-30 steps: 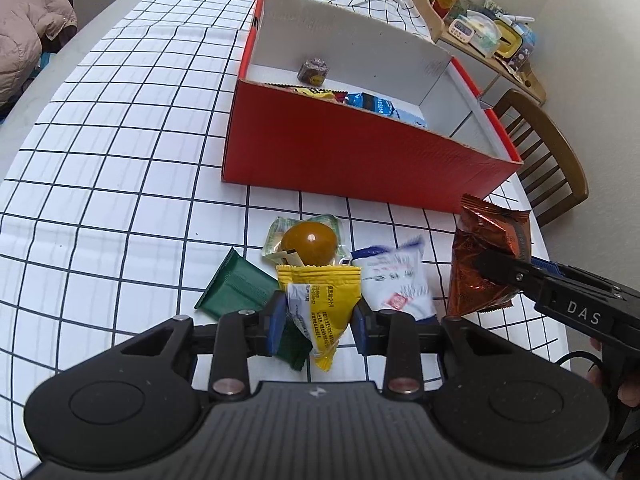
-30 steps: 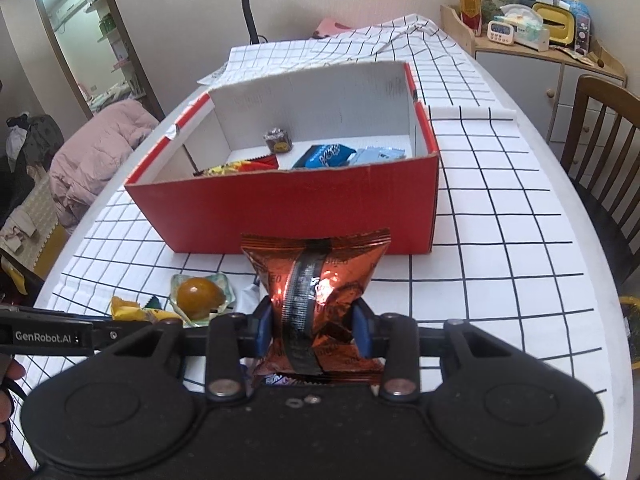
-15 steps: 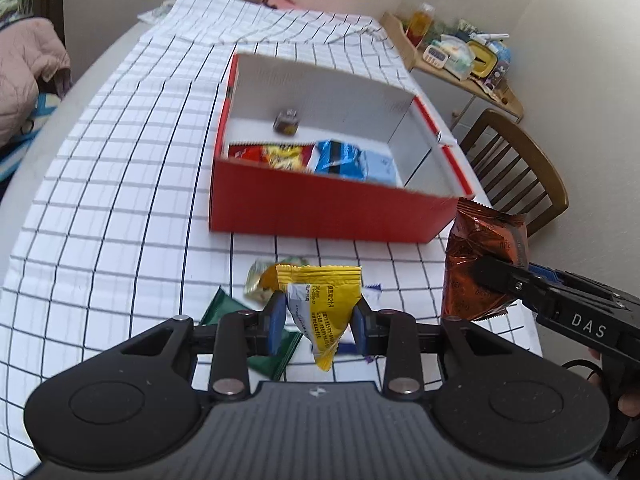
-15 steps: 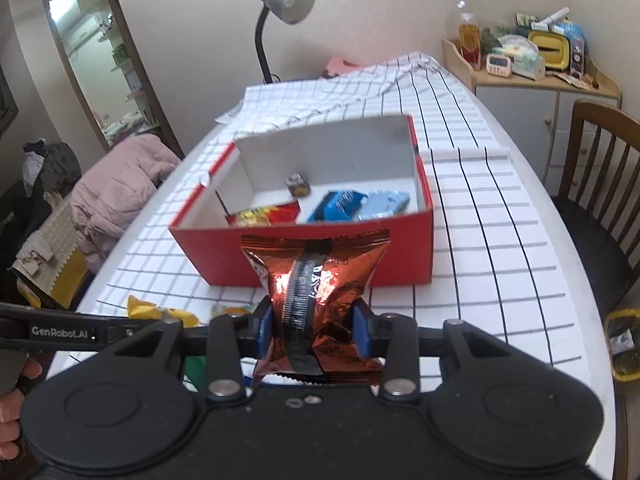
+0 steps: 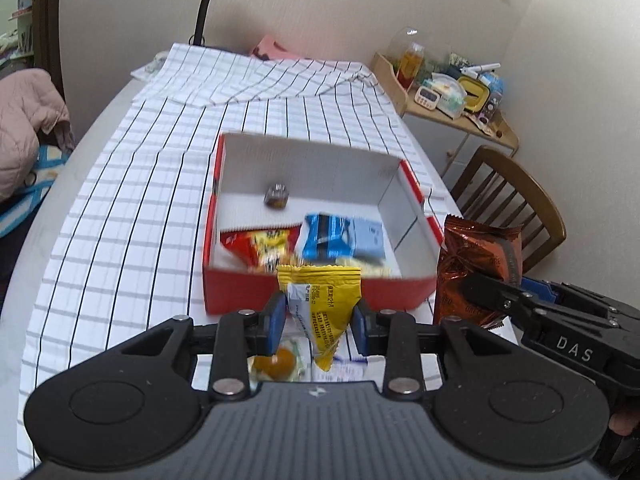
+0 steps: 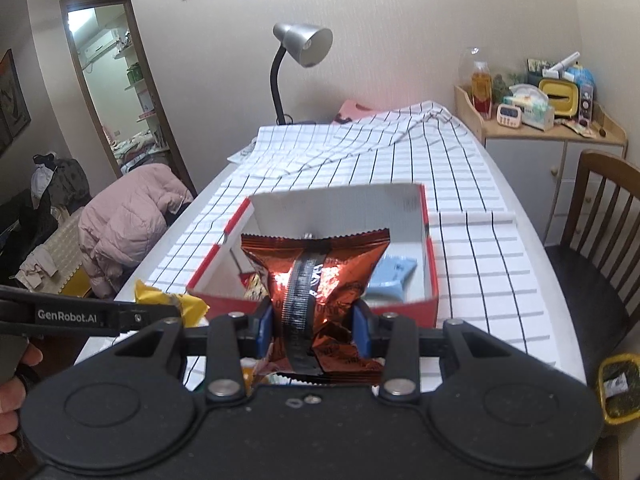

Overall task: Organize snacks
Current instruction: 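Carry the yellow pastry and brown foil bag over the red box, then open both grippers to drop the snacks into the red box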

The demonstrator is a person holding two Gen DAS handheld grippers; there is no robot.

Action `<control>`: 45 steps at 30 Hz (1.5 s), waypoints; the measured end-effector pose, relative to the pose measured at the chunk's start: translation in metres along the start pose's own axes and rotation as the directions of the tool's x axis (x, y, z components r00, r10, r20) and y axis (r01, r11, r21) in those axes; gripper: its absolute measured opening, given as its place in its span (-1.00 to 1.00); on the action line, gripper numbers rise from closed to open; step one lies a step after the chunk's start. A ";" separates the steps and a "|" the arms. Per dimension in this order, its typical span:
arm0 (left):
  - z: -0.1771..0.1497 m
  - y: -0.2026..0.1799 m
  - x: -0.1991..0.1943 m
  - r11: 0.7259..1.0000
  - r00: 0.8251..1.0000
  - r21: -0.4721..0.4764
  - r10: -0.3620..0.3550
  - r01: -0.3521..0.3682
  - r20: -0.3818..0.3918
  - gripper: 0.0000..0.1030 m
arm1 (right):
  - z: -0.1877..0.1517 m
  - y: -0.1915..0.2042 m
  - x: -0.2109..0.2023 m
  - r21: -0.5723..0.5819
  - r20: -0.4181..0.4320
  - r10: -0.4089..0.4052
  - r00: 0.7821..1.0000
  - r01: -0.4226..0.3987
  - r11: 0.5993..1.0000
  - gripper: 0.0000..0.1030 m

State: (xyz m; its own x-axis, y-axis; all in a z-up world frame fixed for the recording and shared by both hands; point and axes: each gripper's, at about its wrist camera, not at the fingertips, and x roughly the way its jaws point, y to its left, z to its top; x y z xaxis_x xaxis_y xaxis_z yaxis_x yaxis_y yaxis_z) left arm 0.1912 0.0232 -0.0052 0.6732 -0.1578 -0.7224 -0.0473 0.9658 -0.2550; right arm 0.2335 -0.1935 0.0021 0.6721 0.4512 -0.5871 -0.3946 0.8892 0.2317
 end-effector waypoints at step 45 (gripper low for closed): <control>0.065 0.018 0.169 0.991 0.976 0.027 0.131 -0.128 -0.176 -0.35 | 0.025 -0.051 0.170 -0.027 -0.233 -0.076 0.970 0.072 0.997 -0.24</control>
State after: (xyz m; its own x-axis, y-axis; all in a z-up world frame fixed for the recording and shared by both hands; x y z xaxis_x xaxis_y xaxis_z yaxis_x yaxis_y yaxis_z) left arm 0.3525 0.0276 -0.0904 0.5205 -0.0635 -0.8515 -0.1136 0.9832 -0.1427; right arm 0.3833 -0.1600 -0.0900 0.5361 0.3518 -0.7673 -0.3615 0.9171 0.1680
